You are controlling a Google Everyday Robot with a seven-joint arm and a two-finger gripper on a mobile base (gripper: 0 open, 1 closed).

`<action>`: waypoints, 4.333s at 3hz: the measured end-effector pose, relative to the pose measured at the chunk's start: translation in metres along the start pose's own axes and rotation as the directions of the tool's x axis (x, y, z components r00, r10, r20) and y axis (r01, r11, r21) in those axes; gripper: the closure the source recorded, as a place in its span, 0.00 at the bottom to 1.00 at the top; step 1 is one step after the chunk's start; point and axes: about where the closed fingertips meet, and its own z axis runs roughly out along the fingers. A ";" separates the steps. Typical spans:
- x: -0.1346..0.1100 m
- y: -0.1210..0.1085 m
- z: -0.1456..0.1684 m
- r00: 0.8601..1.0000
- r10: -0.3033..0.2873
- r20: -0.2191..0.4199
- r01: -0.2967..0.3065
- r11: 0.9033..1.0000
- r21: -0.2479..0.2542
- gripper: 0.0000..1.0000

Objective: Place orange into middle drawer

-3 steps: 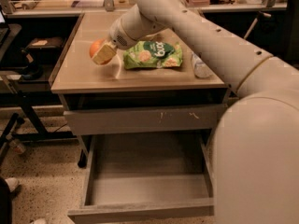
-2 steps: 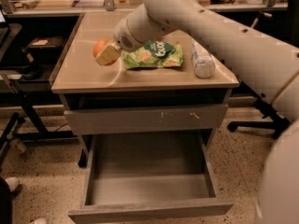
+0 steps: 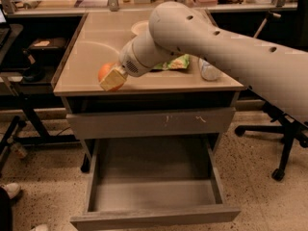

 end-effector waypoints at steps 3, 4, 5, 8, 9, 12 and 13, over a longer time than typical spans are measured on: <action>0.028 0.040 -0.008 0.993 0.114 0.000 -0.114 0.993 0.008 1.00; 0.071 0.075 -0.002 0.970 0.241 -0.015 -0.241 0.971 0.013 1.00; 0.133 0.115 0.022 0.930 0.365 -0.048 -0.365 0.931 0.014 1.00; 0.199 0.117 0.081 0.887 0.457 -0.063 -0.455 0.890 0.043 1.00; 0.239 0.111 0.106 0.863 0.500 -0.073 -0.495 0.865 0.084 1.00; 0.308 0.108 0.144 0.799 0.588 -0.125 -0.576 0.808 0.123 1.00; 0.335 0.103 0.160 0.777 0.613 -0.143 -0.598 0.790 0.135 1.00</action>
Offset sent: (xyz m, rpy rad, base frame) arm -0.0315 -0.0050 -0.0156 0.0022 0.0394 -0.0300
